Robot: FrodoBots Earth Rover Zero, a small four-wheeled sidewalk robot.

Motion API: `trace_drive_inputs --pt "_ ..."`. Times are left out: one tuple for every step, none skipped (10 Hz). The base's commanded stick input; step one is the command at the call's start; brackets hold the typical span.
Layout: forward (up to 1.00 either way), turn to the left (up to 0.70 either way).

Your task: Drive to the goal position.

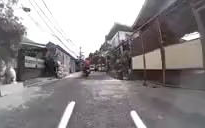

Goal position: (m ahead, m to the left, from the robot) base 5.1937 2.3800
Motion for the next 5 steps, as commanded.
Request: trace_drive_inputs --pt "0.85 0.00" --pt "0.85 0.00" --pt "0.85 0.00" --pt "0.85 0.00" --pt "0.85 0.00"
